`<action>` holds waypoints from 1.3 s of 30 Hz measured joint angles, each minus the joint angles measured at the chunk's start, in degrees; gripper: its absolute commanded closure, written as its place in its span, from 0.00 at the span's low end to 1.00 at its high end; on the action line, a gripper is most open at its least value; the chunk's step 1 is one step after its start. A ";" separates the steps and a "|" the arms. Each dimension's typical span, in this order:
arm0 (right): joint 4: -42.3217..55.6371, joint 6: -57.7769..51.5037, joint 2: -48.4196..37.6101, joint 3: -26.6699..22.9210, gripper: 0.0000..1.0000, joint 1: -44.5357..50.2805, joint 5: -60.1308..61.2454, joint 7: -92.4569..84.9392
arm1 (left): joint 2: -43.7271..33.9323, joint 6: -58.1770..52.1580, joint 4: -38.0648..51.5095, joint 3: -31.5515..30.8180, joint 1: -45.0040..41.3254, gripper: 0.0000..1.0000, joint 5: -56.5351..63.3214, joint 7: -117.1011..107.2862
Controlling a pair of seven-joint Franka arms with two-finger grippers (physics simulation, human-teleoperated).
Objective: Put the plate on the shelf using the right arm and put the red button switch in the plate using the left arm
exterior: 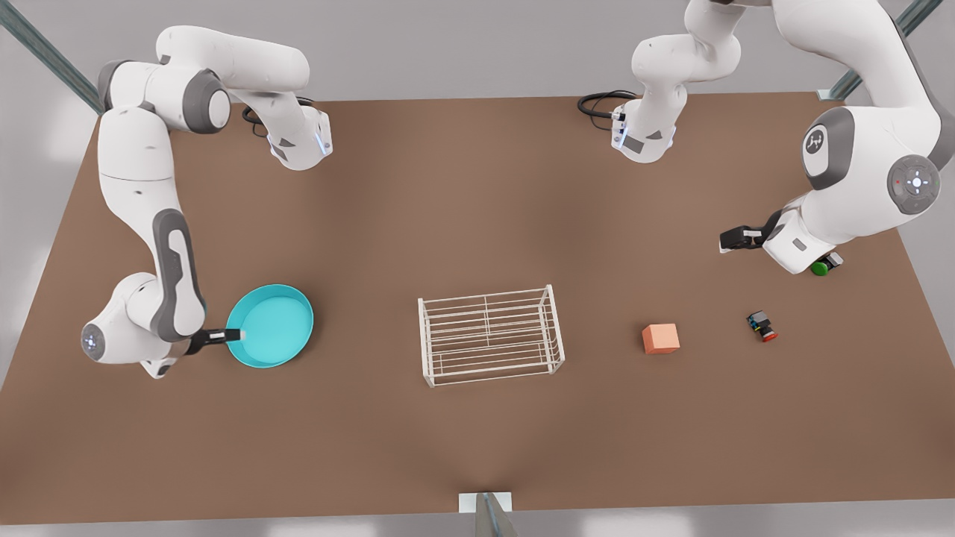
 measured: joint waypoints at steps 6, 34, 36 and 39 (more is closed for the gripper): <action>-0.03 -0.11 1.02 0.03 0.40 -0.28 0.20 -3.47 | -0.13 -0.94 -0.27 -0.08 -0.21 0.00 0.01 -0.29; 4.35 -6.48 -2.76 1.10 0.86 0.00 0.75 -13.70 | 0.52 -0.58 0.33 0.33 -0.09 0.00 2.04 -1.47; 5.72 -8.54 -4.75 1.85 0.86 0.20 0.72 -14.06 | -0.25 -1.40 0.19 0.57 0.29 0.00 2.01 -1.56; 8.51 -11.82 -7.15 2.75 0.86 2.23 0.79 -14.43 | -1.44 -3.11 -0.47 0.61 0.84 0.00 1.99 -1.85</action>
